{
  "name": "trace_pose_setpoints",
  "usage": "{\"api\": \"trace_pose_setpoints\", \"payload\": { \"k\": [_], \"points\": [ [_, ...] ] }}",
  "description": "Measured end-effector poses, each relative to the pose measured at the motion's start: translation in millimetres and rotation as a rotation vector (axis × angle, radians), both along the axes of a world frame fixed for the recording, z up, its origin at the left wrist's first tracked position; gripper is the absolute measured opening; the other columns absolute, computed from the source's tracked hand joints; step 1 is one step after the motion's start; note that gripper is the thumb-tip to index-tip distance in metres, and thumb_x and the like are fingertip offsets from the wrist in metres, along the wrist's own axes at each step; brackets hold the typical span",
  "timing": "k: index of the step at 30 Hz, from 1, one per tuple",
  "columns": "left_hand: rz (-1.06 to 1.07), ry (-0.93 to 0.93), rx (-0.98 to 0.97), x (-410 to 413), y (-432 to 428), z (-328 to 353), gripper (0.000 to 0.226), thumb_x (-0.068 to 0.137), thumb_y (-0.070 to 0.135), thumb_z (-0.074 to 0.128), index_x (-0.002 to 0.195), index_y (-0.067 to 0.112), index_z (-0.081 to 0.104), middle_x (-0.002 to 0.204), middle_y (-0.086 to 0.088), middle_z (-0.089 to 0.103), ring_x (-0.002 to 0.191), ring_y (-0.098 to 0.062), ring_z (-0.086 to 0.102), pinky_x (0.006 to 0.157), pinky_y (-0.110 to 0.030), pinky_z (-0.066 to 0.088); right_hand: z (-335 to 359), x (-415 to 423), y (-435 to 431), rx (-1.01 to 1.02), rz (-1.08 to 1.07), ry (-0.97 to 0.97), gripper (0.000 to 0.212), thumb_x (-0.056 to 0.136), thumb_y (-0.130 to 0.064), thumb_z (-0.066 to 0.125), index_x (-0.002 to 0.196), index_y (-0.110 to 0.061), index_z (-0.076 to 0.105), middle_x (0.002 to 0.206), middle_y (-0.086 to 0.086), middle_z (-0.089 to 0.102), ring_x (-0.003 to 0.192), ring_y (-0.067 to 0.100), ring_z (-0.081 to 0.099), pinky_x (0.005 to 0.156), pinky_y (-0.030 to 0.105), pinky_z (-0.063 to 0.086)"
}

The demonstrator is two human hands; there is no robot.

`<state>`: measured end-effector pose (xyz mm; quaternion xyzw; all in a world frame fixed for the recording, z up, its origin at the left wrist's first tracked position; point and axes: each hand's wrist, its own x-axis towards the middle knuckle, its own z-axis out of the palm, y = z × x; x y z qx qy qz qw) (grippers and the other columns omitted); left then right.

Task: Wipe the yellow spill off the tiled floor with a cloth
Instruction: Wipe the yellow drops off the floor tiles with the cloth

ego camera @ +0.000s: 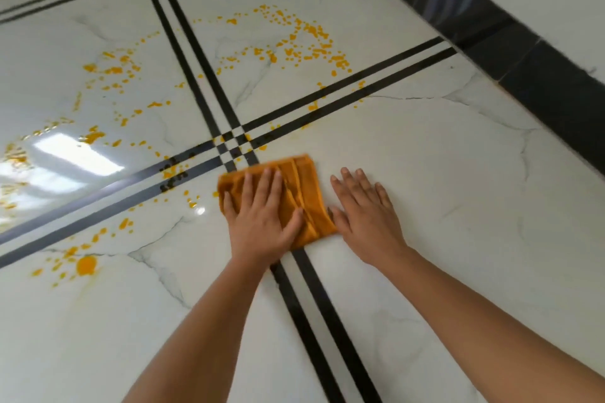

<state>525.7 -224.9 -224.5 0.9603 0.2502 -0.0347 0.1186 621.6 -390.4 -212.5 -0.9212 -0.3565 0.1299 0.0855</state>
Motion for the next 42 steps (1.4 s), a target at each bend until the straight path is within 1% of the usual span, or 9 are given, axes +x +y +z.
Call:
{"api": "trace_pose_setpoints", "payload": {
  "k": [4,8,11,15,21,27,30,34,42],
  "points": [
    [0.173,-0.022,-0.006,-2.3,10.6,-3.9,0.079,0.082,0.07,0.01,0.149,0.03,-0.002,0.158,0.006,-0.005,0.143,-0.023,-0.016,0.111,-0.055,-0.012,-12.0,2.4,28.1,0.01,-0.056,-0.027,0.057,0.097,-0.047,0.009,0.149,-0.026,0.009,0.158,-0.001,0.004,0.145,0.019,-0.004,0.113,0.038,-0.005],
    [0.094,0.03,0.027,-15.2,7.0,-6.1,0.081,0.08,0.073,0.006,0.149,0.032,-0.006,0.157,0.006,-0.009,0.142,-0.024,-0.018,0.11,-0.056,-0.014,-17.0,1.6,28.9,-0.019,-0.073,-0.105,0.064,0.091,-0.05,-0.001,0.149,-0.026,0.008,0.158,-0.001,0.005,0.145,0.019,-0.003,0.114,0.04,-0.004],
    [0.165,0.012,0.003,10.4,26.3,-5.3,0.081,0.081,0.073,0.01,0.149,0.031,-0.005,0.158,0.004,-0.008,0.142,-0.025,-0.018,0.11,-0.058,-0.013,-19.0,1.6,29.4,-0.007,-0.073,-0.11,0.063,0.091,-0.049,0.001,0.149,-0.026,0.011,0.157,0.0,0.009,0.145,0.02,0.0,0.113,0.04,-0.003],
    [0.139,-0.005,0.019,-9.3,-13.4,-8.7,0.077,0.085,0.071,0.008,0.149,0.031,-0.004,0.157,0.005,-0.009,0.142,-0.026,-0.018,0.109,-0.057,-0.016,-19.6,2.8,29.2,0.003,-0.077,-0.124,0.063,0.091,-0.047,0.0,0.149,-0.026,0.013,0.157,0.0,0.011,0.145,0.021,0.002,0.114,0.04,-0.001],
    [0.205,-0.015,-0.031,22.7,12.8,-8.0,0.07,0.091,0.064,0.012,0.149,0.029,-0.002,0.158,0.003,-0.007,0.143,-0.027,-0.016,0.11,-0.06,-0.011,-19.6,1.1,29.3,0.018,-0.086,-0.115,0.065,0.09,-0.046,0.0,0.148,-0.026,0.018,0.157,0.0,0.015,0.145,0.022,0.006,0.115,0.042,0.002],
    [0.143,0.004,-0.009,17.3,20.9,-6.2,0.076,0.086,0.069,0.009,0.149,0.029,-0.004,0.158,0.002,-0.007,0.143,-0.027,-0.016,0.11,-0.06,-0.01,-18.5,1.3,28.5,-0.031,-0.082,-0.097,0.057,0.094,-0.044,0.007,0.149,-0.027,0.01,0.158,-0.002,0.007,0.145,0.019,-0.001,0.115,0.039,-0.002],
    [0.175,-0.015,-0.011,11.6,16.6,-9.3,0.078,0.085,0.07,0.009,0.149,0.028,-0.006,0.158,0.001,-0.009,0.142,-0.028,-0.017,0.11,-0.06,-0.012,-19.1,-0.8,27.9,-0.017,-0.081,-0.111,0.059,0.093,-0.046,0.004,0.149,-0.027,0.011,0.158,-0.001,0.009,0.145,0.019,0.0,0.114,0.039,-0.002],
    [0.051,0.015,0.034,4.8,15.1,-9.2,0.081,0.083,0.073,0.012,0.149,0.029,-0.006,0.158,0.001,-0.008,0.143,-0.028,-0.016,0.109,-0.06,-0.012,-16.6,1.4,28.3,-0.008,-0.084,-0.095,0.055,0.097,-0.043,0.013,0.149,-0.027,0.013,0.157,-0.001,0.01,0.145,0.019,0.001,0.115,0.04,-0.001],
    [0.022,0.007,0.042,-8.0,18.1,-8.4,0.083,0.081,0.075,0.011,0.149,0.03,-0.004,0.158,0.003,-0.005,0.143,-0.027,-0.013,0.11,-0.059,-0.011,-11.1,-1.0,30.7,-0.043,-0.081,-0.072,0.052,0.1,-0.039,0.019,0.15,-0.026,0.008,0.158,0.0,0.005,0.145,0.02,-0.003,0.115,0.041,-0.002]
  ]
}}
